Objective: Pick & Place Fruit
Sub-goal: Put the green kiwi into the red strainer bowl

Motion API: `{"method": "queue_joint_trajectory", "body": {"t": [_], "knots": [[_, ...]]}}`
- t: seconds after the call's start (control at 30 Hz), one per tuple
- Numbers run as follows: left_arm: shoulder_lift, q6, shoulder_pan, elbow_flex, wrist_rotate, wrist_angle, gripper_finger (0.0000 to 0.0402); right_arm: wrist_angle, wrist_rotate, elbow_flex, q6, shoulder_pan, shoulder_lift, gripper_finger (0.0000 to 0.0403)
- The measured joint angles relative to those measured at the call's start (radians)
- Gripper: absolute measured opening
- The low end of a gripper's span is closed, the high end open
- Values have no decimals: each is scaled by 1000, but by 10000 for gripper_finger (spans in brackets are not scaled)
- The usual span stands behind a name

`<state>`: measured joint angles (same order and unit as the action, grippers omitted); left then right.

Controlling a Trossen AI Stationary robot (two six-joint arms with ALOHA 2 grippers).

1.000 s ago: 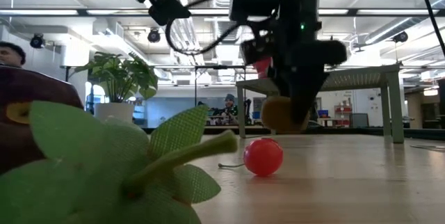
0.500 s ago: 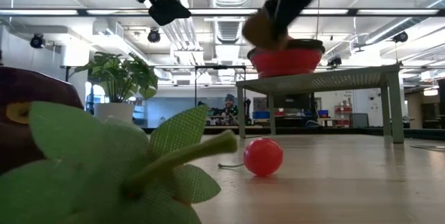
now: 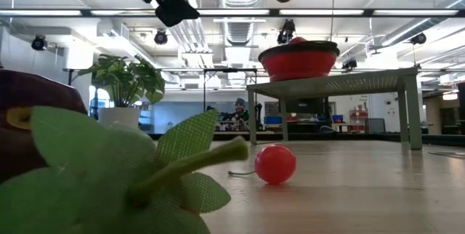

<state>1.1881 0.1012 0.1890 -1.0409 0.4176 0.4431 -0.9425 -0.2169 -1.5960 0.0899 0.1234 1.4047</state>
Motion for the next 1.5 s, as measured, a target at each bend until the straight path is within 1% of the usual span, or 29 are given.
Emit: {"method": "queue_joint_trajectory", "body": {"t": [0.13, 0.3, 0.53, 0.63, 0.87, 1.17, 1.27, 1.5], "knots": [[0, 0, 0, 0, 0, 0, 308, -49, -3, 4, -8, 112, -26, 241], [0, 0, 1, 0, 0, 0, 308, -89, -3, 10, -26, 238, -23, 250], [0, 0, 1, 0, 0, 0, 308, -101, 5, 12, -10, 357, 4, 233], [0, 0, 1, 0, 0, 0, 308, -99, 8, 12, 4, 389, 19, 232], [0, 0, 0, 0, 0, 0, 308, -98, 8, 12, 28, 445, 63, 249], [0, 0, 0, 0, 0, 0, 308, -98, 8, 12, 53, 500, 130, 236], [0, 0, 0, 0, 0, 0, 308, -102, 8, 12, 53, 514, 143, 248], [0, 0, 0, 0, 0, 0, 308, -109, 7, 12, 53, 519, 160, 290]]}}
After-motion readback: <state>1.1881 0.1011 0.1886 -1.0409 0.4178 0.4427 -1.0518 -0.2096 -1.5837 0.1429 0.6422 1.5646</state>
